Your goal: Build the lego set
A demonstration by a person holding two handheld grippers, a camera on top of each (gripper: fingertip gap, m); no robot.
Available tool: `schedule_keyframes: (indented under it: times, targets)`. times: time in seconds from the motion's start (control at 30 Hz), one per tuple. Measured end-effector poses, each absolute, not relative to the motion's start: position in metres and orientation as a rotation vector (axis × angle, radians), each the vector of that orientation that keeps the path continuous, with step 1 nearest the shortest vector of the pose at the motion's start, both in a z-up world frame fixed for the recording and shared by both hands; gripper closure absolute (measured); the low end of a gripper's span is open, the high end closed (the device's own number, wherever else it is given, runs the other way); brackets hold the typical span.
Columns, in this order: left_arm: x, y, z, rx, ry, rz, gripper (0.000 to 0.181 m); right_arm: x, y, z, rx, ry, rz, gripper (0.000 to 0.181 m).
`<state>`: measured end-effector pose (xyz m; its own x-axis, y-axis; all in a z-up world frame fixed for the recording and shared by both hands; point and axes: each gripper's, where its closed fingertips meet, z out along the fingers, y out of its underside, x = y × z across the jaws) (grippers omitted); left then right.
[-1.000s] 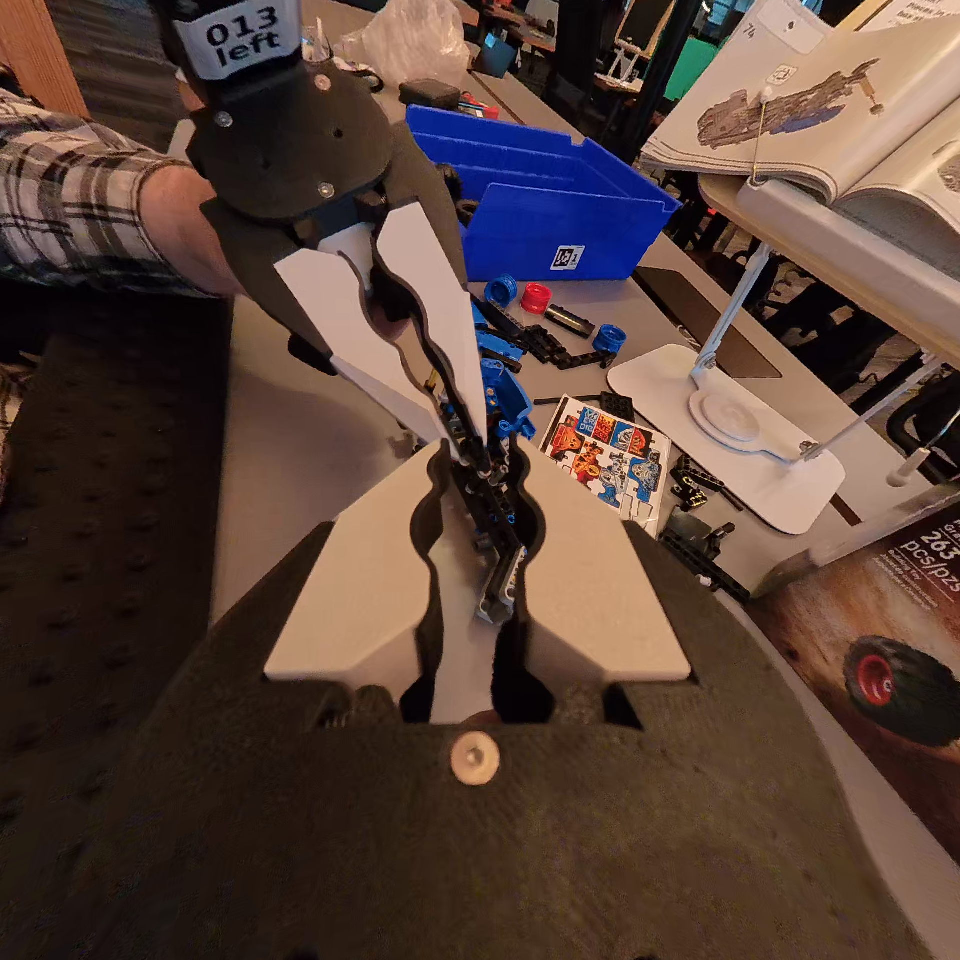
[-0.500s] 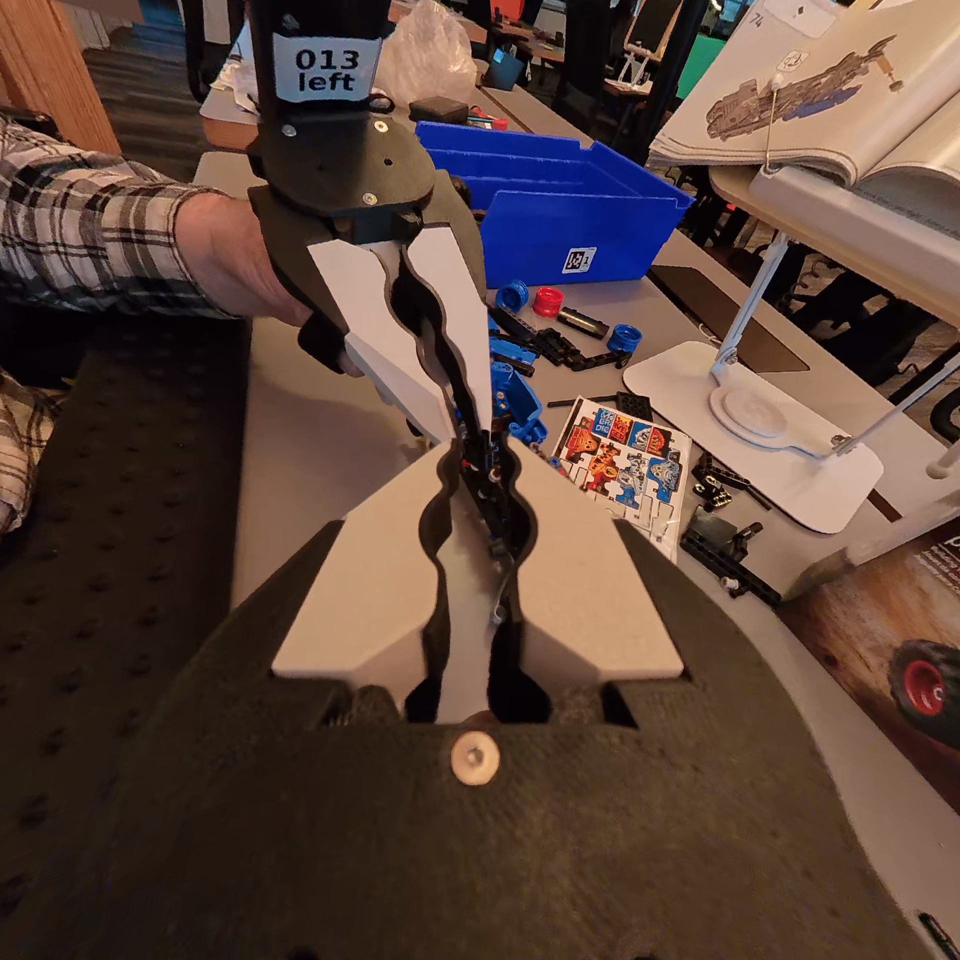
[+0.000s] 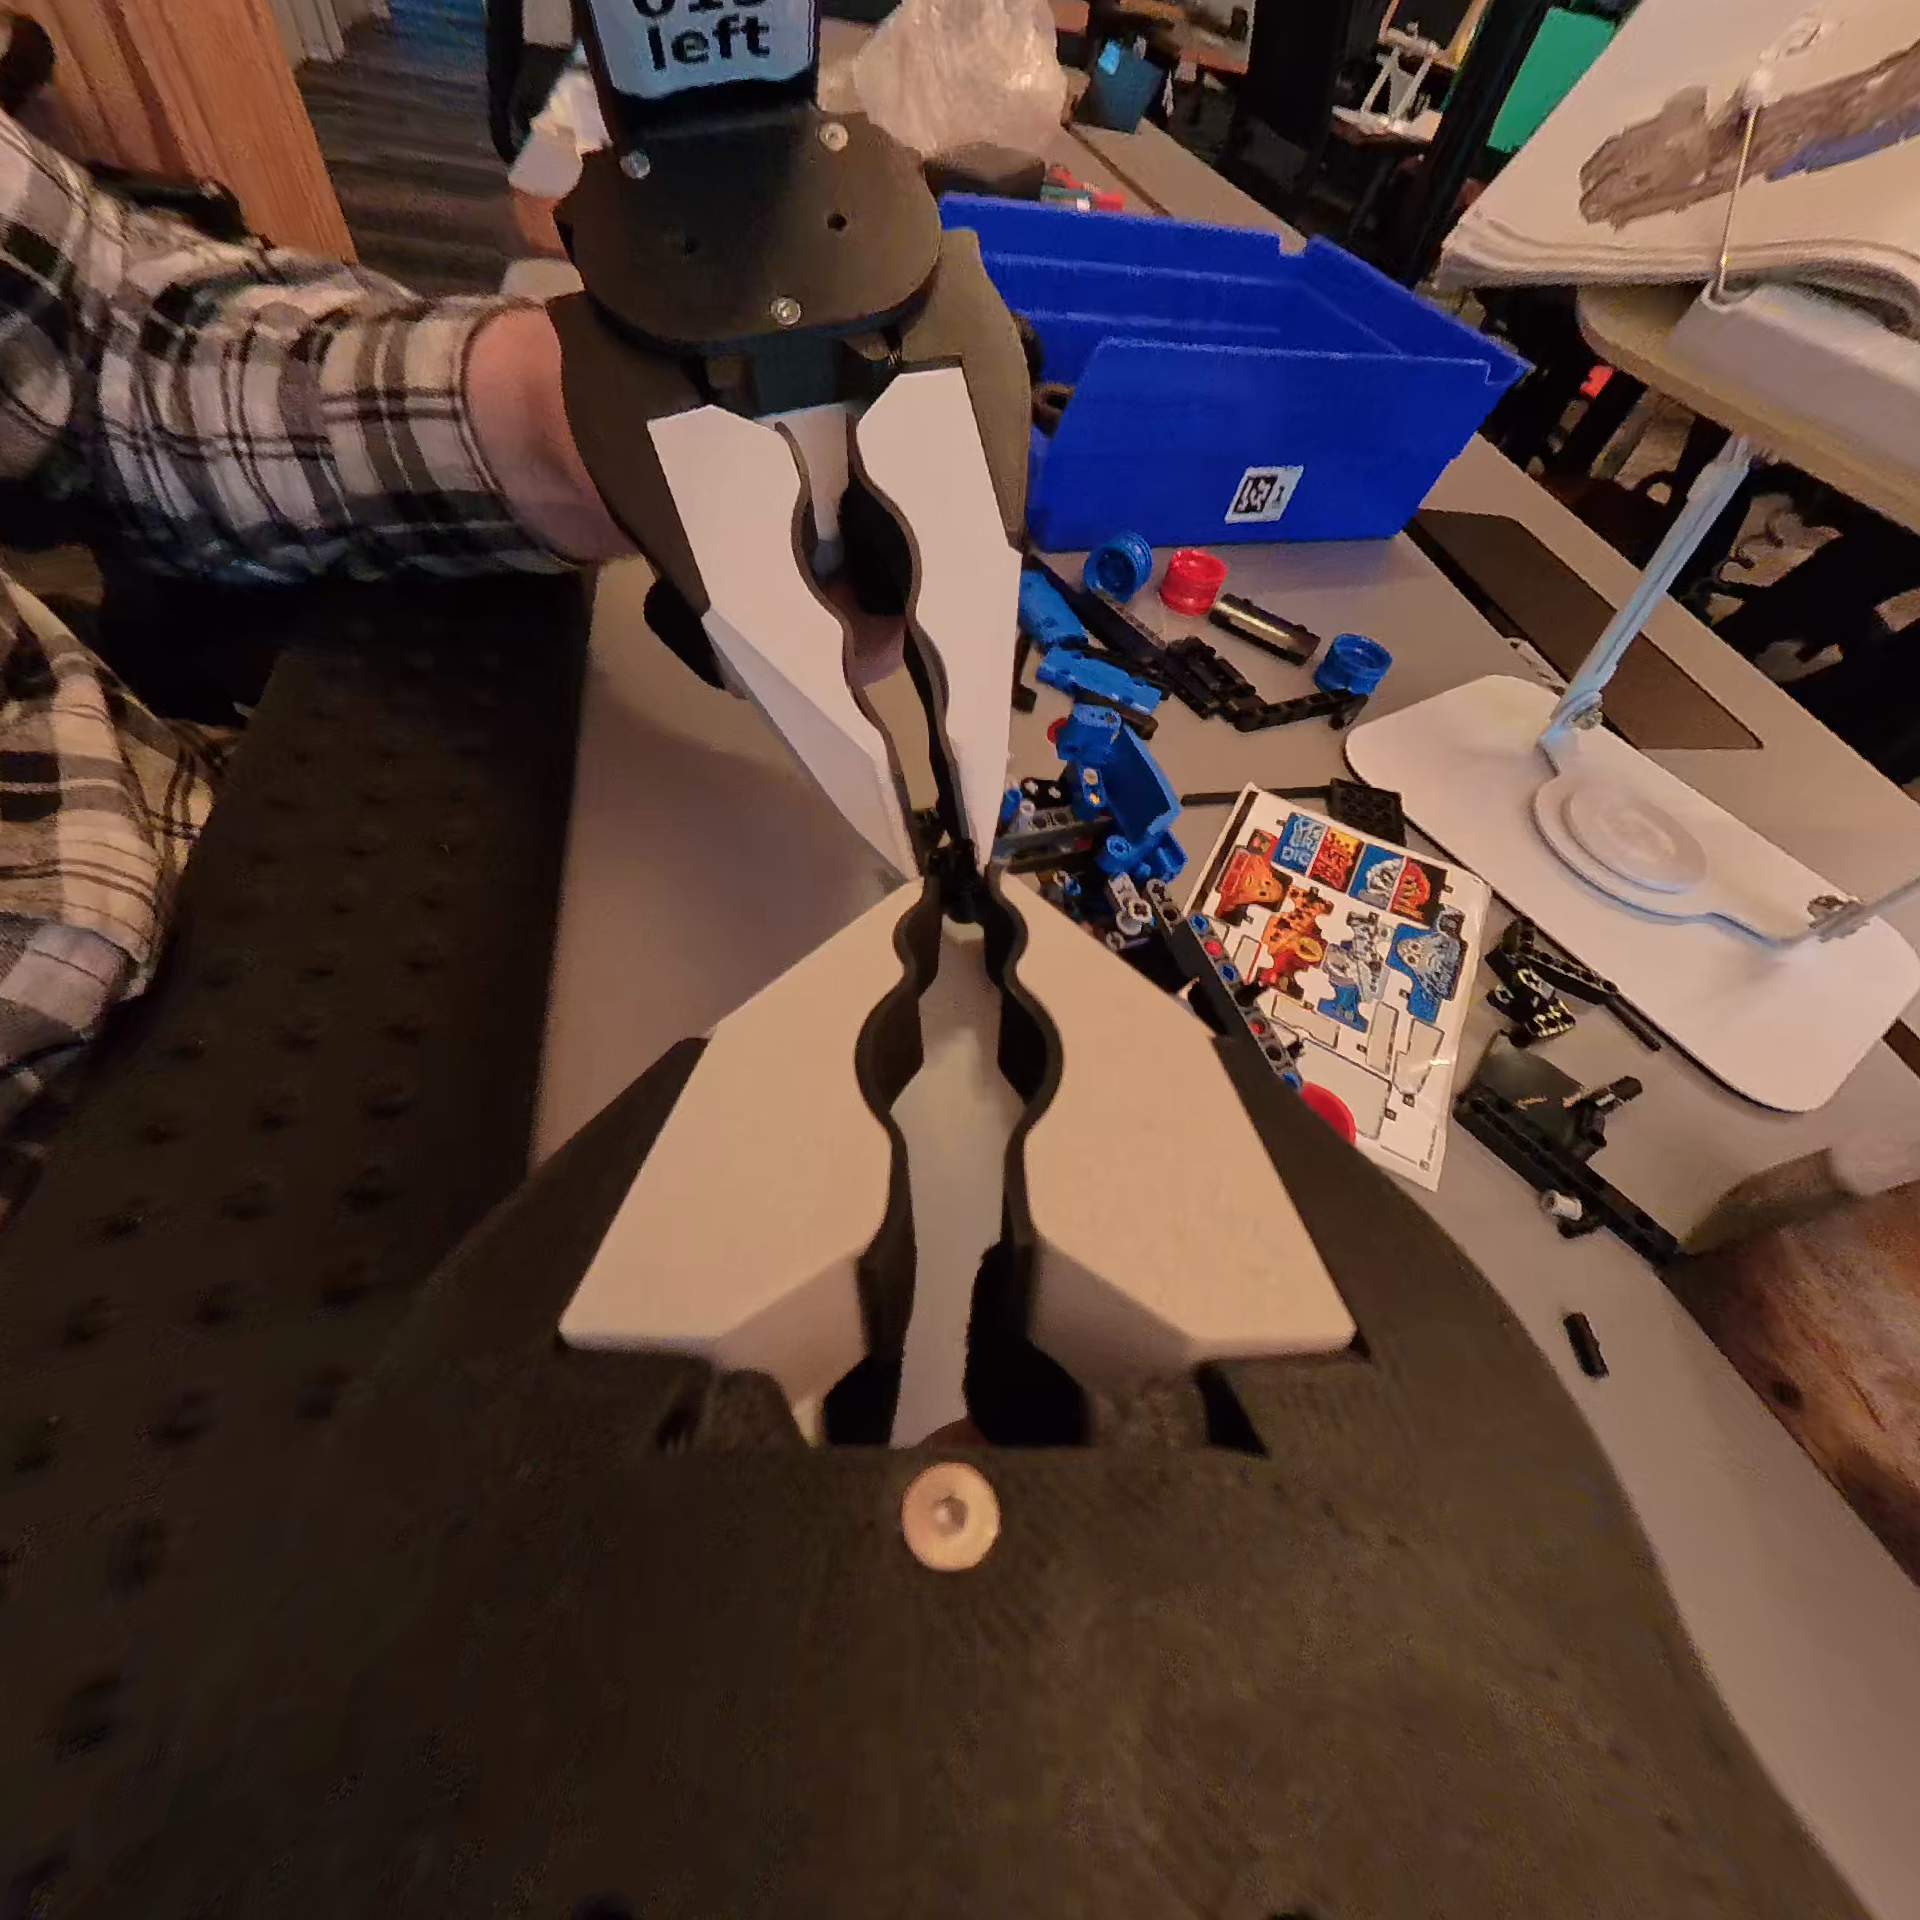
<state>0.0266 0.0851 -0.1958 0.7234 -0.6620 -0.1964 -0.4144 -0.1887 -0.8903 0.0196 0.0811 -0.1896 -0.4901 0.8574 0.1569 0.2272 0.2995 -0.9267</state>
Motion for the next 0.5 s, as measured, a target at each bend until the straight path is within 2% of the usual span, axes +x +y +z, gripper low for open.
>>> schedule_keyframes:
  times: [0.17, 0.33, 0.5]
  targets:
    - [0.011, 0.071, -0.191, -1.814, 0.914, -0.222, 0.163, 0.017, 0.082, -0.185, -0.975, -1.866, 1.227, 0.176]
    - [-0.034, 0.057, -0.176, -1.818, 0.839, -0.195, 0.16, 0.016, 0.085, -0.186, -1.0, -1.852, 1.244, 0.176]
    - [-0.058, 0.048, -0.201, -1.945, 0.85, -0.168, 0.158, 0.015, 0.086, -0.19, -1.019, -1.855, 1.247, 0.175]
